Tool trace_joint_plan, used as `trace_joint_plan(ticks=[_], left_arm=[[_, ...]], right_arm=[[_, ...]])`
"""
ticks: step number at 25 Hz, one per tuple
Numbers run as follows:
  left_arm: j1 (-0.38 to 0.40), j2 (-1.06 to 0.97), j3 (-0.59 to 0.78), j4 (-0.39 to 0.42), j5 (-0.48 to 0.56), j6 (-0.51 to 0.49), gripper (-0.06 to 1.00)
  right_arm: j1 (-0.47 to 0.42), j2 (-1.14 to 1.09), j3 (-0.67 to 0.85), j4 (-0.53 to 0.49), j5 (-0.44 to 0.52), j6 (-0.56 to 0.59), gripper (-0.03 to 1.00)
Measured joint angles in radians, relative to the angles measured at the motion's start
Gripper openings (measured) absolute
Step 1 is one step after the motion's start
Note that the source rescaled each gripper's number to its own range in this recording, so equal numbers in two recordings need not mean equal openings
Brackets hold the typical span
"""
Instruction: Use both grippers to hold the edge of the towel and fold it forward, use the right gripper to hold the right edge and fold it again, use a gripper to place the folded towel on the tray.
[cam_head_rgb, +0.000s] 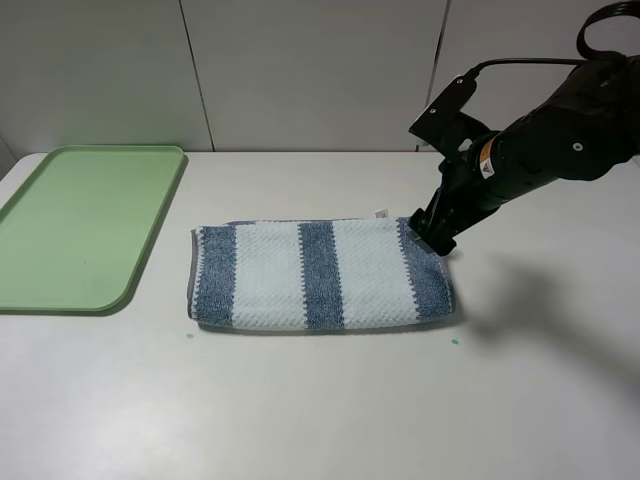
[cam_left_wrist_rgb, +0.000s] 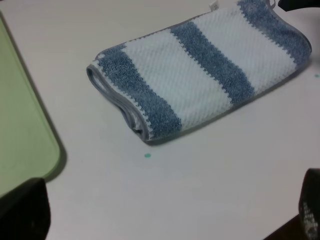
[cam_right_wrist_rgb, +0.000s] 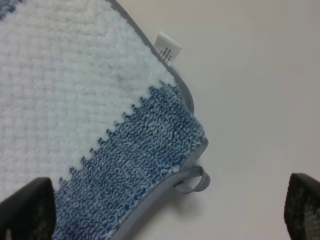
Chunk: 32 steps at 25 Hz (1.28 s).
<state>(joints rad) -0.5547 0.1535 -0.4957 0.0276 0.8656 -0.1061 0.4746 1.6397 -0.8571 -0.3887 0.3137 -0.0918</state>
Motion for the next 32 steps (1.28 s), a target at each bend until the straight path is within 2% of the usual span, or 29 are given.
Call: trace_joint_plan(ticks=[5, 8, 19, 26, 32], left_arm=[[0.000, 0.000, 0.000, 0.000, 0.000, 0.000, 1.00], [0.000, 0.000, 0.000, 0.000, 0.000, 0.000, 1.00], [0.000, 0.000, 0.000, 0.000, 0.000, 0.000, 1.00], [0.000, 0.000, 0.000, 0.000, 0.000, 0.000, 1.00], [0.000, 0.000, 0.000, 0.000, 0.000, 0.000, 1.00]], right_arm=[[0.000, 0.000, 0.000, 0.000, 0.001, 0.023, 1.00], [0.000, 0.000, 0.000, 0.000, 0.011, 0.076, 1.00], [-0.022, 0.000, 0.000, 0.013, 0.071, 0.494, 1.00], [-0.074, 0.047, -0.003, 0.103, 0.042, 0.527, 1.00], [-0.090, 0.145, -0.003, 0.133, -0.004, 0.520, 1.00]])
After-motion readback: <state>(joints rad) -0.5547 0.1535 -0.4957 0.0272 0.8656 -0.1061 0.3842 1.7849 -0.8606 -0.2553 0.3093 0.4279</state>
